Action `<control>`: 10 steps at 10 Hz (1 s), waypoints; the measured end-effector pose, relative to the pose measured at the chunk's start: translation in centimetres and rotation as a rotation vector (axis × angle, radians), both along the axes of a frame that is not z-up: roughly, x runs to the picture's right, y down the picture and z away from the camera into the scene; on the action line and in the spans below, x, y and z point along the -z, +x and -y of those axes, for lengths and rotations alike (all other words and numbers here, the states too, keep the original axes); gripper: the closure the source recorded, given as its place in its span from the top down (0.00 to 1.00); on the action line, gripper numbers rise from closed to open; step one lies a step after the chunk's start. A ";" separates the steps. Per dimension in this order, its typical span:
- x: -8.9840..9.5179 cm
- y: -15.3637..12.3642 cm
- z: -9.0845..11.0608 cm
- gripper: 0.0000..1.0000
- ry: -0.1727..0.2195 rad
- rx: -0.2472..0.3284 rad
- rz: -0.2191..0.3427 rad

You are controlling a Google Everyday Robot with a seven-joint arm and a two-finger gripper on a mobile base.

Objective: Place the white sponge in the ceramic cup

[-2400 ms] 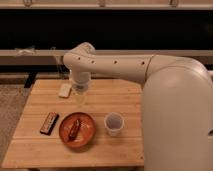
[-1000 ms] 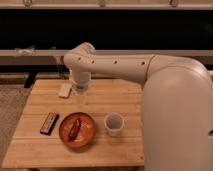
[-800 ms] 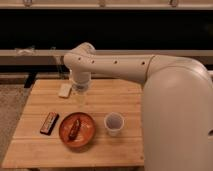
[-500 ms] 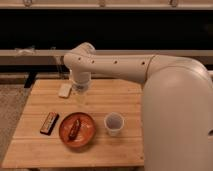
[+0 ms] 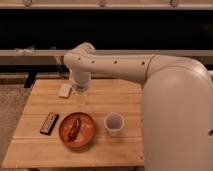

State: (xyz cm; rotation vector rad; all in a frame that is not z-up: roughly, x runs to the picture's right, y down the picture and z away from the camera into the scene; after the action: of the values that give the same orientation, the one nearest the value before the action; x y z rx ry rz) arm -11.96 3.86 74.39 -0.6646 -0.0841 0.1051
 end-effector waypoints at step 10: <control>-1.6 -2.1 0.5 0.80 0.018 0.043 0.011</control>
State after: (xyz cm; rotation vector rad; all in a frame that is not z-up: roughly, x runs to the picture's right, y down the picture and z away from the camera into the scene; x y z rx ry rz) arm -14.03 3.33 75.96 -0.6490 -0.0810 0.0590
